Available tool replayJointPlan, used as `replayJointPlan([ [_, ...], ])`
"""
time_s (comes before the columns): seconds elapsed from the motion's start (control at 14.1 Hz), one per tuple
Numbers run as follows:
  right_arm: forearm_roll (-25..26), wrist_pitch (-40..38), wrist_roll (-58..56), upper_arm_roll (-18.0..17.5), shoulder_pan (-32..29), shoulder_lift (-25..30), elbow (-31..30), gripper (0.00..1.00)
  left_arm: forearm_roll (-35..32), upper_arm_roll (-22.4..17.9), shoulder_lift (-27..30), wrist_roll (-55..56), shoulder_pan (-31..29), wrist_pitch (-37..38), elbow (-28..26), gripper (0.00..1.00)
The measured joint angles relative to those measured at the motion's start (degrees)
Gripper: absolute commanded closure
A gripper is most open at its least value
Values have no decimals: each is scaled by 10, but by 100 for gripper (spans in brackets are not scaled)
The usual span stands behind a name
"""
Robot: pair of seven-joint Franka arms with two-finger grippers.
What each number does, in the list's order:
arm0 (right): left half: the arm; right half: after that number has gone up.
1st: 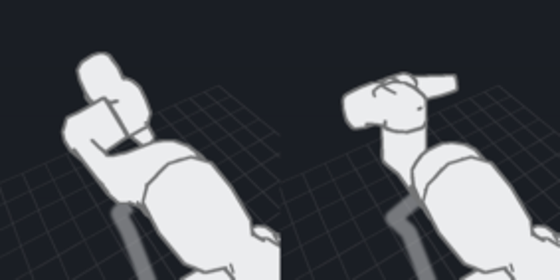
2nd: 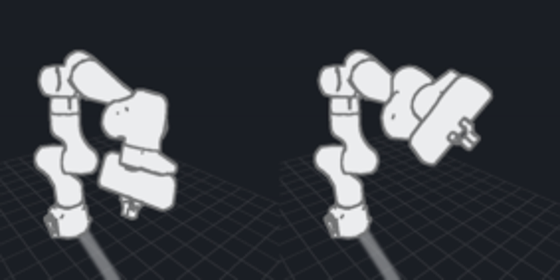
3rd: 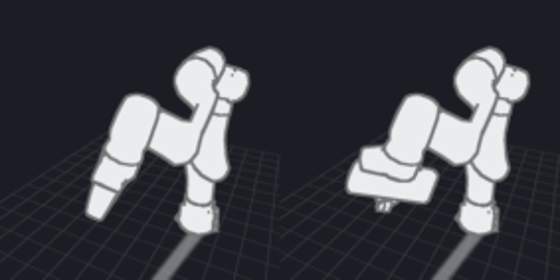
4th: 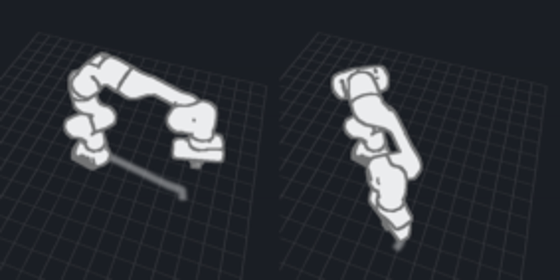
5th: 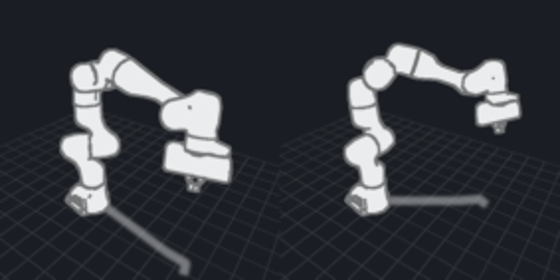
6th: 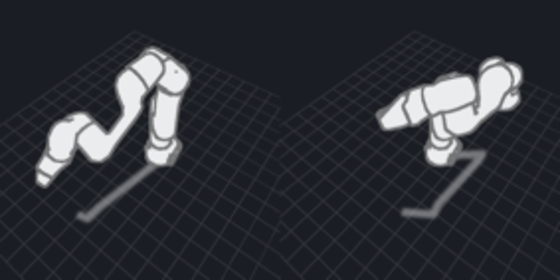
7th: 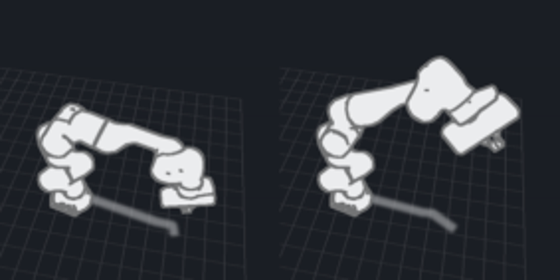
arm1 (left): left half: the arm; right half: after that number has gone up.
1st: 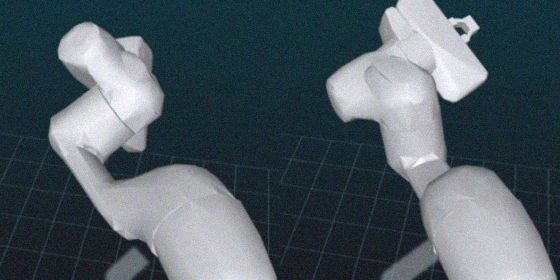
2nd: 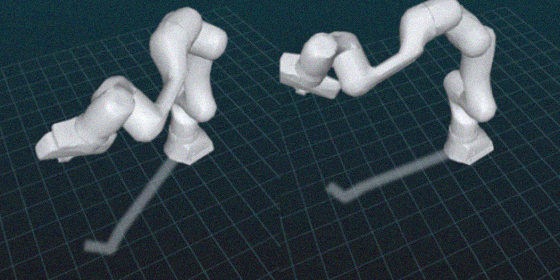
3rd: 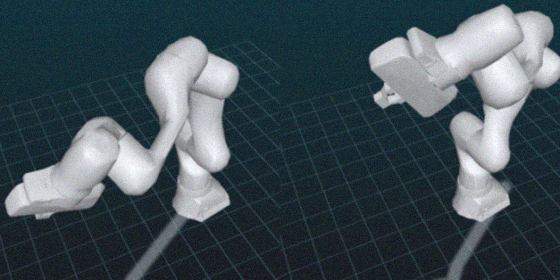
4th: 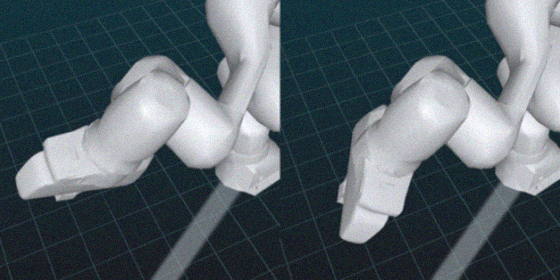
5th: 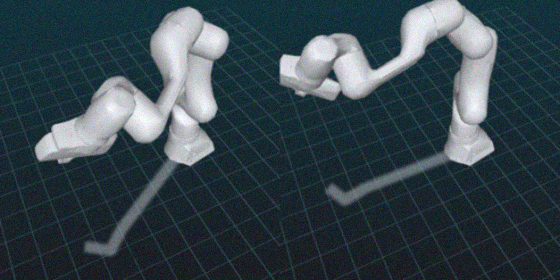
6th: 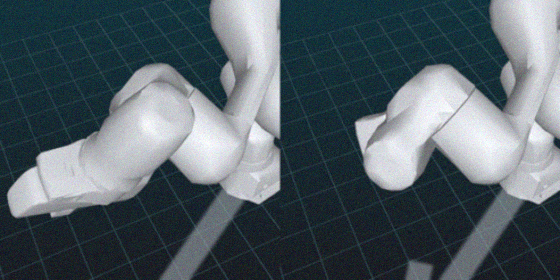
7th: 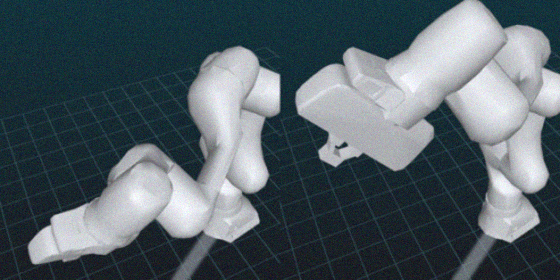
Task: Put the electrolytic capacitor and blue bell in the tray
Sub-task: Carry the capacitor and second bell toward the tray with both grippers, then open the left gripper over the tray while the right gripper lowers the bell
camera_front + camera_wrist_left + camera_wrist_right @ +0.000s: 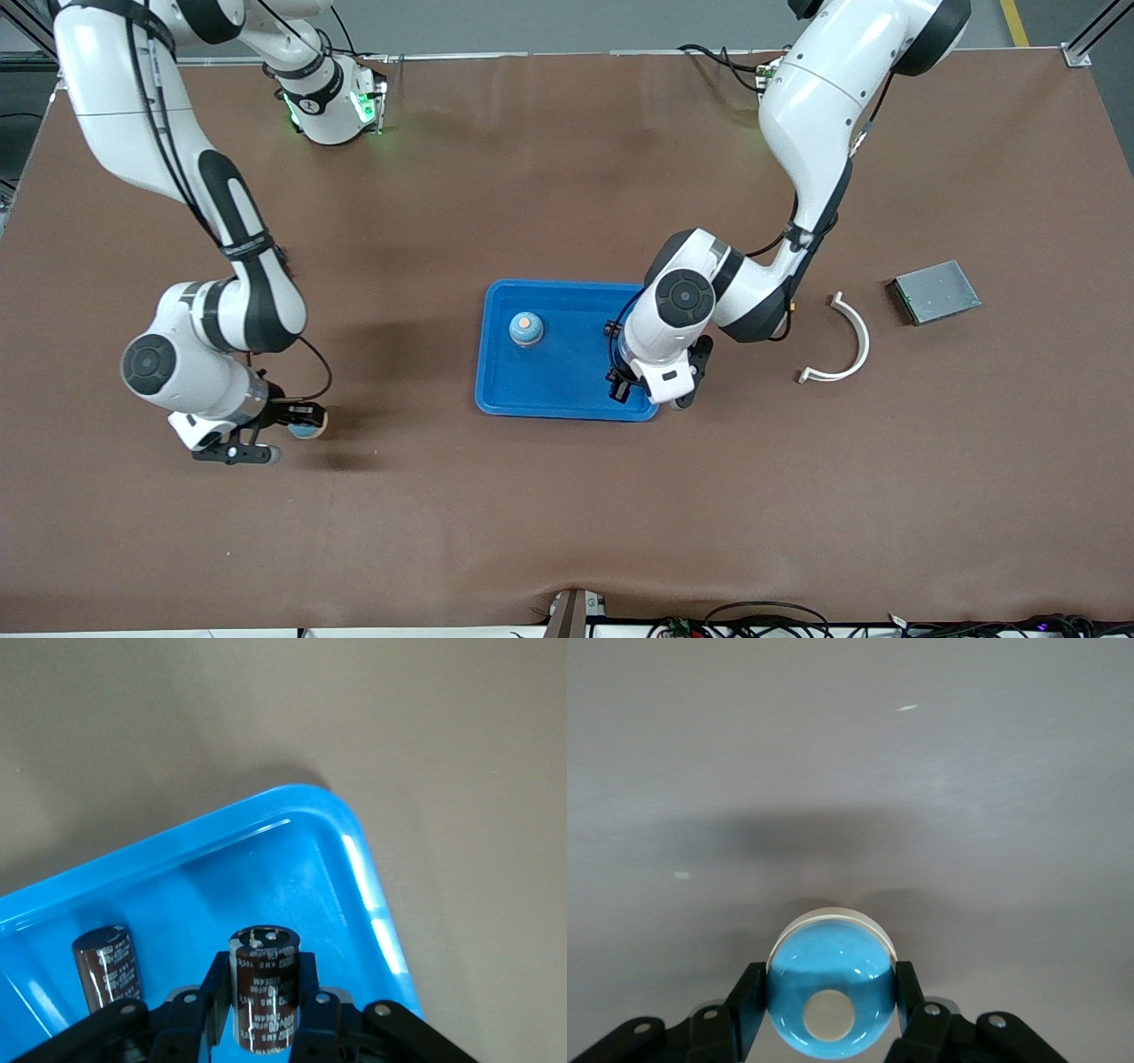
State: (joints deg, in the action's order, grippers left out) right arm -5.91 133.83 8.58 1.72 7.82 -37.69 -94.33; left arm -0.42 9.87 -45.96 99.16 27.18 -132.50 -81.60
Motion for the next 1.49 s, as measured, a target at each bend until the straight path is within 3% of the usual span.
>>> replayJointPlan([
  [0.64,0,-97,292,0,141,1,73,100,-3,0,-16,-1,13,2,-1,100],
  [0.71,0,-100,318,0,152,1,79,100,-3,0,-18,-1,14,5,-1,45],
  [0.78,0,-101,343,0,162,1,81,100,-3,-1,-20,-1,15,10,-2,9],
  [0.85,0,-101,367,1,173,1,82,100,-3,-1,-21,-1,15,15,-2,0],
  [1.2,4,-100,476,1,222,0,82,100,-3,-14,-13,-1,10,31,10,0],
  [1.49,20,-74,539,2,248,-11,81,100,-36,-30,65,-33,-15,117,26,0],
])
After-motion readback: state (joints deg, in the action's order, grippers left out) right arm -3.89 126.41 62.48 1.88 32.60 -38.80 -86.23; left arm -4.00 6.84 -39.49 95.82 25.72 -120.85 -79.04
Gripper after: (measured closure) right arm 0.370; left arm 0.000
